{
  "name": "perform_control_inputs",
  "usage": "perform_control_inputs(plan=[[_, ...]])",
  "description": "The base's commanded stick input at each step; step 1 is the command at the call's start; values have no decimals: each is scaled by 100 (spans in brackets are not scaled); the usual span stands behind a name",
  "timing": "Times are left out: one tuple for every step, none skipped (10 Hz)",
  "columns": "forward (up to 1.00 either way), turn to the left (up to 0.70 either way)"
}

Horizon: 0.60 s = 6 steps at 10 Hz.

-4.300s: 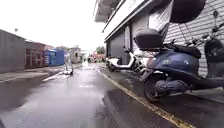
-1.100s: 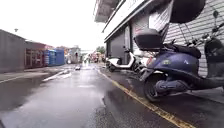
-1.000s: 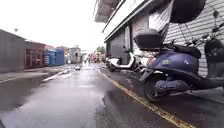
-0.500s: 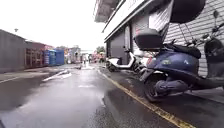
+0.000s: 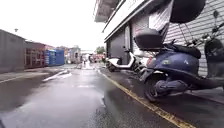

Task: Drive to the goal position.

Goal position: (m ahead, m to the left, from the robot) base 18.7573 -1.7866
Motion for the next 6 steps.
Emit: perform_control_inputs(plan=[[3, 1], [3, 1], [3, 1], [3, 1], [3, 1], [3, 1]])
